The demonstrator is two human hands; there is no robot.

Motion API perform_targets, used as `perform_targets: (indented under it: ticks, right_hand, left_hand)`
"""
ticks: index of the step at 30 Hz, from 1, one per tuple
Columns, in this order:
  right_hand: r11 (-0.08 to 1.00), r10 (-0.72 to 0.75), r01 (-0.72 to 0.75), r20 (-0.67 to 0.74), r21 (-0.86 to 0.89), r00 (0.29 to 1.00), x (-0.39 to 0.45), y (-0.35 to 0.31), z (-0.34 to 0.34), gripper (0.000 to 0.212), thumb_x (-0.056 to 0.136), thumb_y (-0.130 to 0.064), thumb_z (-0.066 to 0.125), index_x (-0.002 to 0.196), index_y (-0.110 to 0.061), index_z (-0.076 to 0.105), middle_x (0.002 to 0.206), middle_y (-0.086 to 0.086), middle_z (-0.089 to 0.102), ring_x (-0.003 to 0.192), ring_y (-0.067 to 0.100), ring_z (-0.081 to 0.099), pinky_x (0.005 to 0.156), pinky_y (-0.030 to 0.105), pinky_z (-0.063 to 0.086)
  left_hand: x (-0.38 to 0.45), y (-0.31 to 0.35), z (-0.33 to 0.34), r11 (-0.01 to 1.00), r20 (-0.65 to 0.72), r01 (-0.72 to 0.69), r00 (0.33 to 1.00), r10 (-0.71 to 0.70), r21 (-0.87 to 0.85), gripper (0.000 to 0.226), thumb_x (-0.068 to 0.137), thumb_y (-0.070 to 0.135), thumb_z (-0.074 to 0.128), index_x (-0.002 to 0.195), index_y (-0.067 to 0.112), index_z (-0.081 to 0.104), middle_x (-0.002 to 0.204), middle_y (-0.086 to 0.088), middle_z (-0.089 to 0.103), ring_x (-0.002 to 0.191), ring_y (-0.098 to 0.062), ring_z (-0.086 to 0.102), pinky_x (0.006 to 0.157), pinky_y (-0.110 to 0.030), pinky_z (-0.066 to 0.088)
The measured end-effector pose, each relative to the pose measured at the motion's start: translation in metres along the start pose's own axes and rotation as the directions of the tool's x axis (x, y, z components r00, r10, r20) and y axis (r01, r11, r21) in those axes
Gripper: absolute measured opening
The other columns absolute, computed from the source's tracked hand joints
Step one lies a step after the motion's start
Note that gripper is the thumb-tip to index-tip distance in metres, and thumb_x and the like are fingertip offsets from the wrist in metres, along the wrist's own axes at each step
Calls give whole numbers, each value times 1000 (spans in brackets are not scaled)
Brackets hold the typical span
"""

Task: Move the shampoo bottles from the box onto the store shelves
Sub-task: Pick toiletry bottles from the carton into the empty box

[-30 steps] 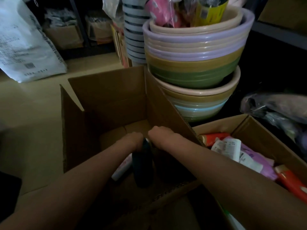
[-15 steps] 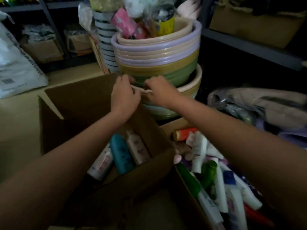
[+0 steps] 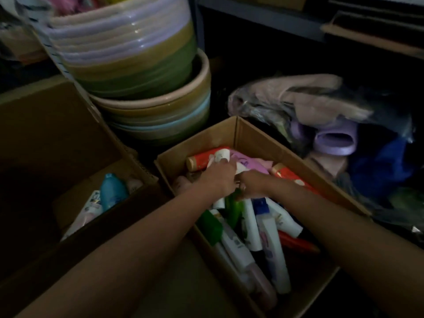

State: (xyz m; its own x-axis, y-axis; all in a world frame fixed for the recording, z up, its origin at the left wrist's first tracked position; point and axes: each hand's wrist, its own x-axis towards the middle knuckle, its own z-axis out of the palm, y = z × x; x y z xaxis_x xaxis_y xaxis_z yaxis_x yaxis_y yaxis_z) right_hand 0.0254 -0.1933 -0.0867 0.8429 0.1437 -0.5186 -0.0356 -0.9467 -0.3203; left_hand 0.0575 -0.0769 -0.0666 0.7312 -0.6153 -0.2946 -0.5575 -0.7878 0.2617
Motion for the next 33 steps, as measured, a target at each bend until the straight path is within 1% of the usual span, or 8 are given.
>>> perform_targets:
  ticks: [4,9,11,15,20,23,28,33]
  right_hand:
    - [994,53,-63,-113,-89,992,25,-8,47,55,91,-26,57,140,-10,39,139,14,47,126,31,47,106,41,37]
    - [988,148,-151,-225,0,963,36,-11,62,48,88,-19,59,134,-10,46,128,14,54,117,30,52,95,39,46]
    - [984,171,-152,-240,98,955,33,-10,66,52,82,-19,68,129,-9,49,123,14,56,113,30,54,93,40,49]
    - [952,249,-184,-271,244,930,22,0,73,62,68,-32,80,117,-4,54,123,13,51,116,30,49,96,40,45]
    - [927,321,-240,-282,287,904,16,6,84,69,67,-39,79,123,-9,53,137,16,26,129,35,24,107,37,31]
    - [916,280,-200,-197,348,940,24,3,83,69,64,-35,82,122,-8,55,140,15,30,128,34,29,101,33,39]
    - [838,327,-171,-225,518,918,26,5,79,85,60,-29,85,128,-2,42,137,14,34,122,29,44,97,38,45]
    - [800,333,-127,-258,587,907,23,21,66,63,32,-51,69,82,-13,65,111,17,61,97,30,60,79,41,54]
  left_hand:
    - [0,-9,12,995,24,76,997,-74,-67,42,93,17,49,133,10,39,136,-15,44,123,-30,46,98,-38,38]
    - [-6,-8,13,927,286,-19,954,-96,375,68,88,31,58,143,18,21,142,-18,35,130,-36,36,102,-46,32]
    - [-3,-13,19,893,378,-80,920,-105,443,69,82,34,64,138,16,27,139,-17,36,128,-36,37,104,-47,31]
    - [-10,-19,45,926,574,-149,815,-83,345,58,86,16,61,138,13,35,138,-13,43,122,-31,46,100,-39,41]
    - [-11,-28,63,811,491,-367,864,116,455,37,99,22,36,131,8,49,137,-12,48,125,-28,44,100,-34,35]
    - [-10,-37,63,767,551,-494,804,223,410,39,99,19,36,137,12,41,142,-12,38,129,-29,39,104,-39,36]
    - [-10,-43,68,828,572,-509,761,306,235,36,86,7,57,121,8,48,135,-11,41,124,-29,42,100,-45,39]
    - [-12,-34,80,838,531,-542,729,431,65,44,76,16,72,115,8,53,127,-9,51,120,-25,46,98,-36,37]
